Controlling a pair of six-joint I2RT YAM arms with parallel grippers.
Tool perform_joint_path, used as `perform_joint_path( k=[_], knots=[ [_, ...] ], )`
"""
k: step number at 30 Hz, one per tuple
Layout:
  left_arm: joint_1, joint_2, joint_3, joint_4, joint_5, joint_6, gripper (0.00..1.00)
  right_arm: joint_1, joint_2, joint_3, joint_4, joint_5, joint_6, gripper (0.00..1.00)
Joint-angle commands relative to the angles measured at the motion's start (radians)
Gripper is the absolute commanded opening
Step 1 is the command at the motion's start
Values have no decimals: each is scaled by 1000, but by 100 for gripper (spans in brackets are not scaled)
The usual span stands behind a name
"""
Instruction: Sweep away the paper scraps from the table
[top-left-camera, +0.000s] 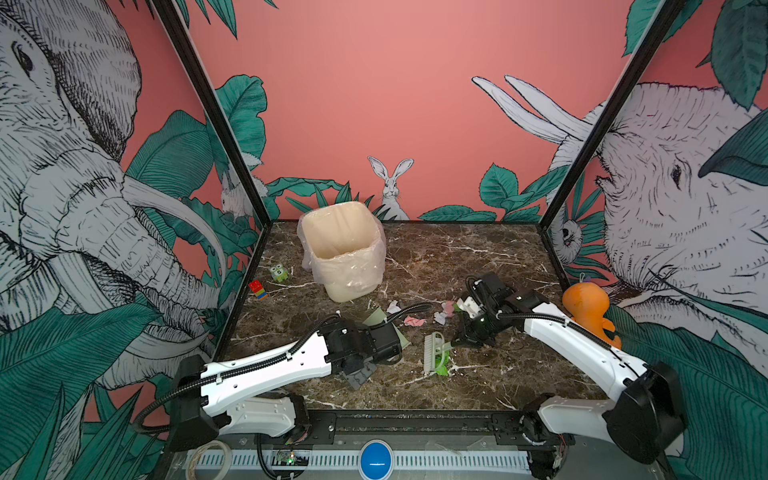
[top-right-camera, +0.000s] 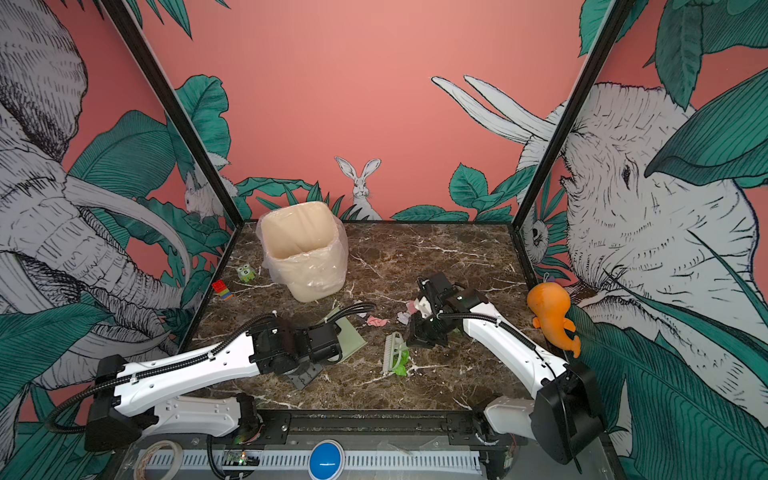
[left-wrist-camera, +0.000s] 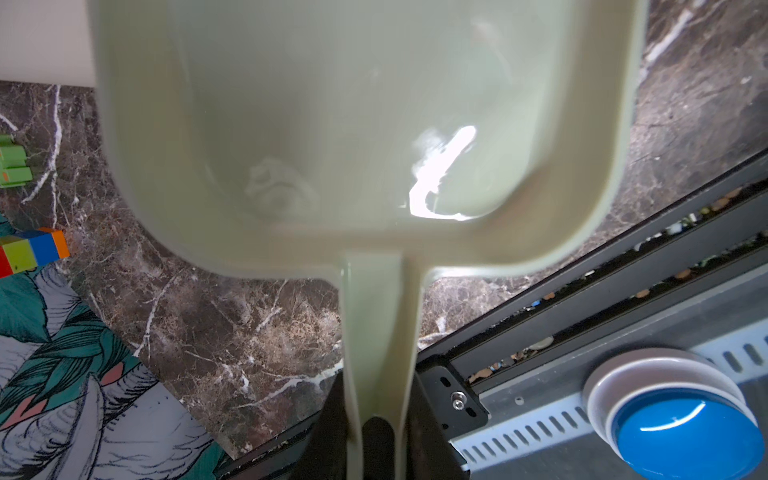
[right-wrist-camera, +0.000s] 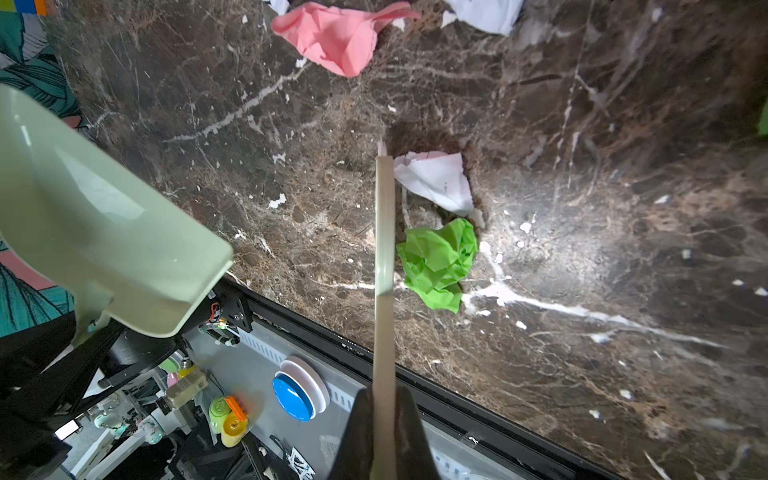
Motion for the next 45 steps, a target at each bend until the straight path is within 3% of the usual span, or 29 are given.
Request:
perform_joint_path(
  k=[1,11,16,23,35,45],
  knots=[
    [-9,12,-16,45,46,33,0,-2,-32,92,-72,29,-33,0],
    [-36,85,-39,128,173,69,0,-2,-4,264,-403,270,-236,0],
    [-49,128,-61,200,243,88,0,-2,38,294,-465,364,-296,0],
    [-49,196,-46,206,253,131,0,-1,92,319,-462,379,-322,0],
    [-49,279,-4,208,289,160,0,97,171,367,-395,374,-248,0],
    [-49,314,15,218,289,175,0,99,211,359,-366,382,-241,0]
  ],
)
